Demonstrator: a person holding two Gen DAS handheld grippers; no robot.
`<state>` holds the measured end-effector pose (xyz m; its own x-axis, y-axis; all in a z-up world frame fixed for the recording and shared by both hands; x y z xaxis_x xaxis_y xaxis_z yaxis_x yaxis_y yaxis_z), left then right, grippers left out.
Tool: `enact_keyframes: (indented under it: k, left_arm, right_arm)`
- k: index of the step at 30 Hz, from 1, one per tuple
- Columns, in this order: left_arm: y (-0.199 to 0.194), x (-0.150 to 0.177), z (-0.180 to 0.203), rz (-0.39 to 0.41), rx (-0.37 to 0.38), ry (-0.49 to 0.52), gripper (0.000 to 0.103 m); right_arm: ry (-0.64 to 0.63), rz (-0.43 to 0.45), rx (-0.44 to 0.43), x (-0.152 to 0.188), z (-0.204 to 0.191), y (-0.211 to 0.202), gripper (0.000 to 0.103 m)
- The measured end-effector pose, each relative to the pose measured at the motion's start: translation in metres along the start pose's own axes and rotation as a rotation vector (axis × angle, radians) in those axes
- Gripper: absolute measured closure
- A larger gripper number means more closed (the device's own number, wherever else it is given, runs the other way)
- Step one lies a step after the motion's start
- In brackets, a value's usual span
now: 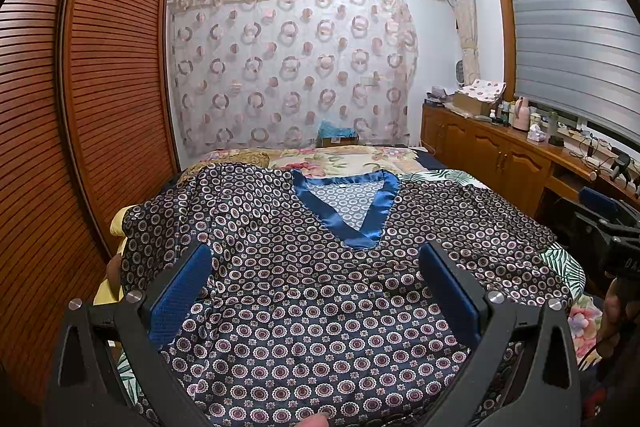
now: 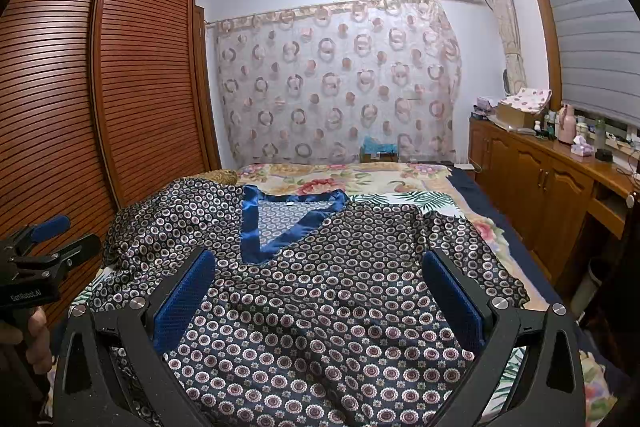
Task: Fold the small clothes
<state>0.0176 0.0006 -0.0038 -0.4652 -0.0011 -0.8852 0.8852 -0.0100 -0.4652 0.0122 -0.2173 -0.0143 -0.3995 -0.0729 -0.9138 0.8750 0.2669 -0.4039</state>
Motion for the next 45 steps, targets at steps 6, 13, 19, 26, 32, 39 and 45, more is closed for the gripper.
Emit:
enact_keyframes:
  k: [6, 13, 19, 26, 32, 39, 45]
  left_arm:
    - [-0.0004, -0.0003, 0.0005, 0.000, -0.002, 0.002, 0.000]
    - [-0.0003, -0.0002, 0.0007, 0.001, -0.002, 0.003, 0.000]
    - [-0.0005, -0.0003, 0.0011, 0.002, -0.004, 0.005, 0.000]
    - [-0.0006, 0.0000, 0.0012, 0.002, -0.005, 0.005, 0.000]
    - [-0.0015, -0.0001, 0.0006, 0.002, -0.004, 0.006, 0.000]
    - [-0.0018, -0.0004, 0.0010, 0.002, -0.004, 0.007, 0.000]
    - [-0.0017, -0.0001, 0.0010, 0.002, -0.006, 0.008, 0.000]
  right_arm:
    - [0.001, -0.002, -0.002, 0.0008, -0.0001, -0.0001, 0.000]
    - [0.003, -0.004, -0.003, 0.0008, -0.0006, 0.0001, 0.000]
    - [0.003, -0.006, -0.004, 0.0010, -0.0006, 0.0007, 0.000]
    - [0.004, -0.007, -0.004, 0.0014, -0.0005, 0.0009, 0.000]
    - [0.005, -0.010, -0.005, 0.0016, -0.0009, 0.0020, 0.000]
    - [0.005, -0.010, -0.005, 0.0018, -0.0010, 0.0019, 0.000]
    - [0.006, -0.010, -0.005, 0.0014, -0.0008, 0.0020, 0.000]
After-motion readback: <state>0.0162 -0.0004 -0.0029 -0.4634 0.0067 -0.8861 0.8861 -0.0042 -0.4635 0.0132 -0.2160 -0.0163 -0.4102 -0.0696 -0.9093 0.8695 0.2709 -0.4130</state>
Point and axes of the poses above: each gripper's, at about its wrist camera, not at the fingertips, and y roughly the way its jaws point, z to its right, x to its underside, the point moved 2 cm from there along y, roughly the way its jaws point, and after that the axes turned 5 degrees about -z, right-handed, at the moved point
